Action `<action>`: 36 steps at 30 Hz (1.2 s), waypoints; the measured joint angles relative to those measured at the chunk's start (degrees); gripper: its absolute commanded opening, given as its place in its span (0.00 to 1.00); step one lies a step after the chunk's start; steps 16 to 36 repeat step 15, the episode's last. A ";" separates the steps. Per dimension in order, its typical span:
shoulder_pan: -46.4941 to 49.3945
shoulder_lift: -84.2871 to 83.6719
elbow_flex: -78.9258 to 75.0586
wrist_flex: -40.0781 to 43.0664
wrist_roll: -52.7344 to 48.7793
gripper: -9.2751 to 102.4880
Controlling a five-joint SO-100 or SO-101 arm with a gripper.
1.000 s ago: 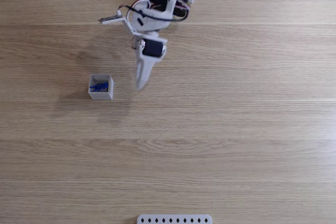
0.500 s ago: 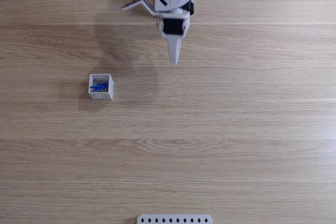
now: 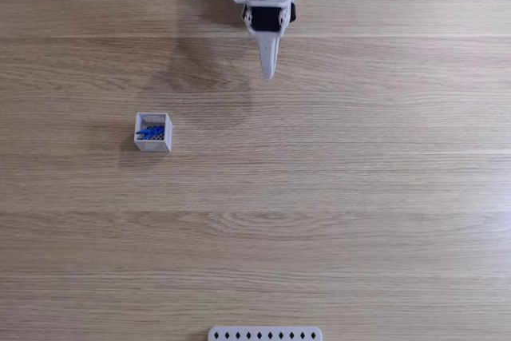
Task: Grasp a peg and put it in the crate.
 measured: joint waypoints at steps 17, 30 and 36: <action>0.00 0.88 0.00 1.14 0.00 0.08; 0.00 0.88 0.00 1.14 0.00 0.08; 0.00 0.88 0.00 1.14 0.00 0.08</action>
